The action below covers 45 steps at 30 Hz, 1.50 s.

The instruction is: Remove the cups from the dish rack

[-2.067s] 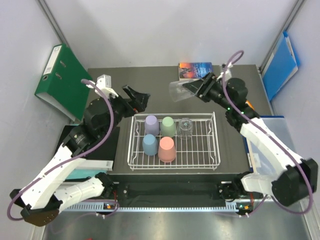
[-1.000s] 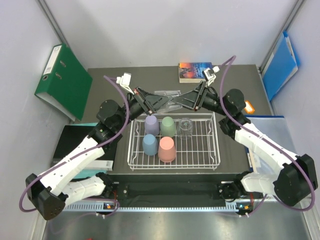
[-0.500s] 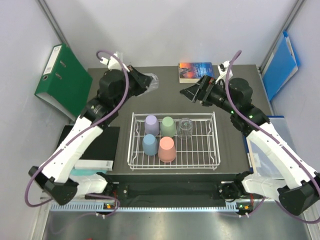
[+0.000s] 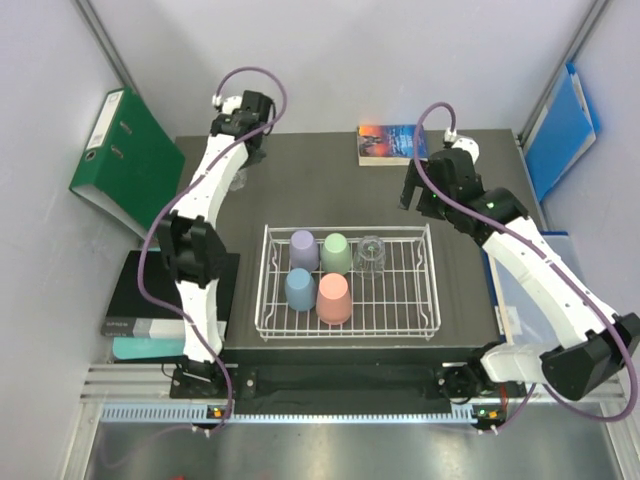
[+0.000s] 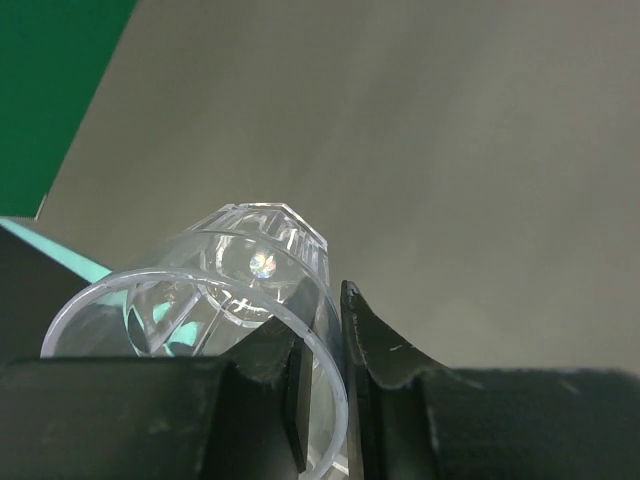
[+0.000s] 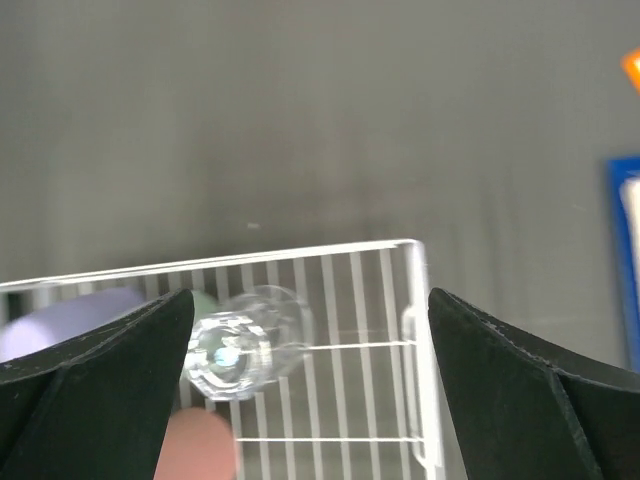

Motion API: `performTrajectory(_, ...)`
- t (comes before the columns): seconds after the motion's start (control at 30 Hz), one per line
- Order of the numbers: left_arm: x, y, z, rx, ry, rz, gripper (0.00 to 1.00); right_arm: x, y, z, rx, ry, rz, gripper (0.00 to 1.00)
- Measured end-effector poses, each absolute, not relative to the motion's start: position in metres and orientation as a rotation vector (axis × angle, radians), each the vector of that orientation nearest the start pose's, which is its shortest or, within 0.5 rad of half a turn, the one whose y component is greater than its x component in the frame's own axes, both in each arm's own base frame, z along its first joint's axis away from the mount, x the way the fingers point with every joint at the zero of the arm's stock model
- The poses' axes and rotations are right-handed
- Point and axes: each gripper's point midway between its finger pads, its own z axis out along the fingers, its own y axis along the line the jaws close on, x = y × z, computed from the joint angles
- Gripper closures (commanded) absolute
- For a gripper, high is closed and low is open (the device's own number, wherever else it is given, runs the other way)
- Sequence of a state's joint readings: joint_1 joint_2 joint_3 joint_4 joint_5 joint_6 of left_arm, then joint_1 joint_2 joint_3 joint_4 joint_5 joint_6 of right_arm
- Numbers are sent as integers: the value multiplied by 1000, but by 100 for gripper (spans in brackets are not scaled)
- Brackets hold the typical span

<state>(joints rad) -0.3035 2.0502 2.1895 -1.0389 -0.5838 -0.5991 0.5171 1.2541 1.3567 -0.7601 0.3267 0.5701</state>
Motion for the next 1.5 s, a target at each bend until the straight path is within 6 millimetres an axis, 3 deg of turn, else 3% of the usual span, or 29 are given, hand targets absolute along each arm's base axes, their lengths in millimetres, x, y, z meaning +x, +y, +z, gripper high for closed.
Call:
performTrajectory(0.1, 500, -41, 181, -631, 2362, 321, 100, 321, 129, 259, 243, 2227, 130, 0)
performTrajectory(0.2, 495, -21, 149, -664, 2451, 345, 100, 320, 123, 252, 233, 2248, 75, 0)
performTrajectory(0.4, 478, -39, 116, -613, 2573, 307, 100, 317, 120, 248, 218, 2261, 48, 0)
performTrajectory(0.6, 435, -49, 55, -564, 2743, 329, 100, 309, 121, 223, 195, 2323, 40, 0)
performTrajectory(0.9, 431, -53, 58, -579, 2696, 228, 100, 309, 129, 218, 169, 2339, 76, 0)
performTrajectory(0.97, 431, -54, 59, -580, 2693, 216, 87, 311, 131, 219, 162, 2334, 91, 0)
performTrajectory(1.0, 432, -55, 59, -581, 2691, 206, 70, 312, 133, 219, 158, 2331, 100, 0)
performTrajectory(1.1, 432, -57, 61, -578, 2684, 187, 42, 313, 135, 221, 151, 2323, 114, 0)
performTrajectory(1.43, 432, -54, 104, -582, 2586, 159, 13, 314, 137, 217, 125, 2325, 120, 0)
performTrajectory(1.47, 432, -52, 109, -588, 2572, 163, 3, 314, 138, 217, 118, 2325, 119, 0)
performTrajectory(1.5, 432, -51, 117, -592, 2550, 166, 1, 314, 139, 217, 106, 2323, 120, 0)
